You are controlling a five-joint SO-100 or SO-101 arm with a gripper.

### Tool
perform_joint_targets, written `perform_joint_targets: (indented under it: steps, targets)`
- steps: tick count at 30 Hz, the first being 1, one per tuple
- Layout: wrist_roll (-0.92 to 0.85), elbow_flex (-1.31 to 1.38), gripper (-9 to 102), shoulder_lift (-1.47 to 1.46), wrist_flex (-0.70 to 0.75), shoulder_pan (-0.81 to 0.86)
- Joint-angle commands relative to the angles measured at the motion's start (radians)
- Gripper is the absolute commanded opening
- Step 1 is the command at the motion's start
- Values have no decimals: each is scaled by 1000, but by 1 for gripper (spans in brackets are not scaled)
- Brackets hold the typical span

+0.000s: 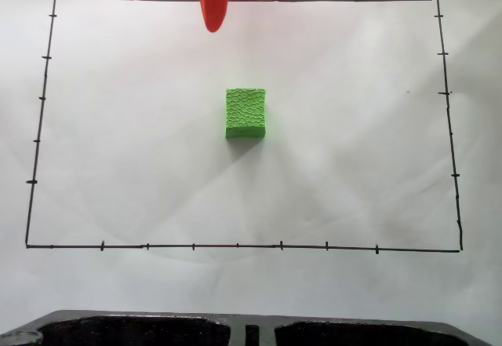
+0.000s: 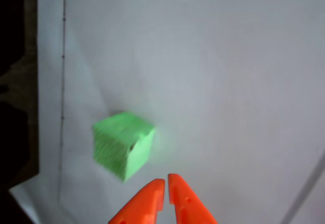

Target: Grasp the colored block, Place it on the black dot, and then return the arm to the default position.

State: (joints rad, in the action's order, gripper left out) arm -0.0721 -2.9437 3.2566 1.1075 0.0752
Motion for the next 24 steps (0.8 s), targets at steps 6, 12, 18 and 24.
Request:
perform_joint_targets:
  steps: [6, 12, 18, 24]
  targets:
    - [51, -60, 0, 12, -98, 0]
    - [91, -60, 0, 12, -100, 31]
    - [87, -63, 0, 12, -109, 20]
    - [84, -63, 0, 12, -109, 17]
